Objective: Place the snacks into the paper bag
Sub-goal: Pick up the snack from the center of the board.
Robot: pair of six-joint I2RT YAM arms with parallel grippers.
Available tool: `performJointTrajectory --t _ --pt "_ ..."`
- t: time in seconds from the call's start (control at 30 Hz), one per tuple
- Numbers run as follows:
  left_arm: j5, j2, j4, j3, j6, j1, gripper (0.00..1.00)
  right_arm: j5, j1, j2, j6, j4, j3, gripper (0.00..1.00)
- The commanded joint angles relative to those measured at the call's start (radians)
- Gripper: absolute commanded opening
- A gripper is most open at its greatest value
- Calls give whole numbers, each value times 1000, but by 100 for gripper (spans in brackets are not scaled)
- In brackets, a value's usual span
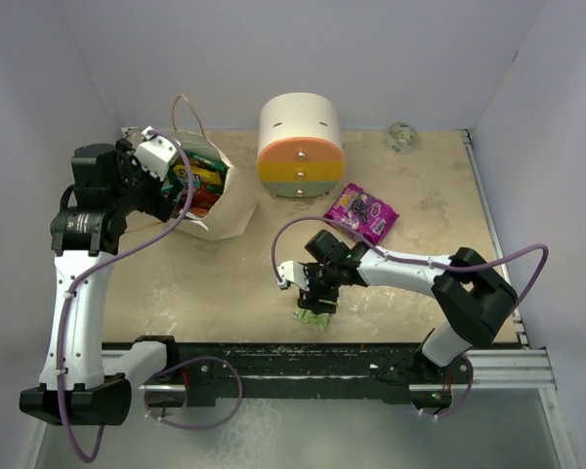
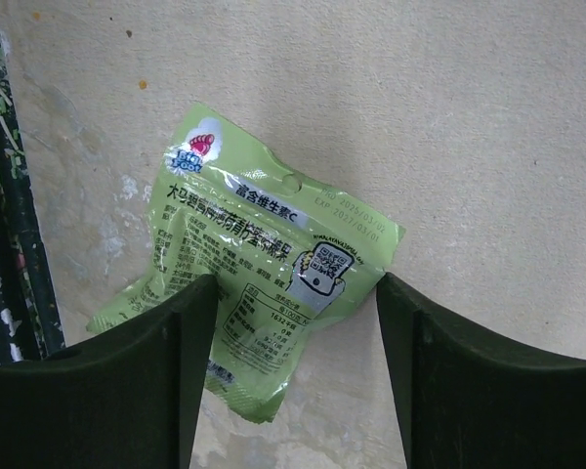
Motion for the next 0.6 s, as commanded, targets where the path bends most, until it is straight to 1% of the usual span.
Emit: performJointTrajectory --t 0.0,0.13,0.3,0.43,0.57 --pt "46 -19 21 -9 -12 9 99 15 5 34 -9 -13 4 65" --pt "47 -19 19 -9 -11 10 99 -20 6 41 -2 -40 14 59" --pt "55 -28 16 -11 -3 10 99 -32 4 36 -4 -57 30 48" --pt "65 -32 14 -12 1 9 99 -41 1 32 -8 -72 41 36" --pt "85 -27 11 -4 7 9 99 -52 -4 35 -19 -91 55 22"
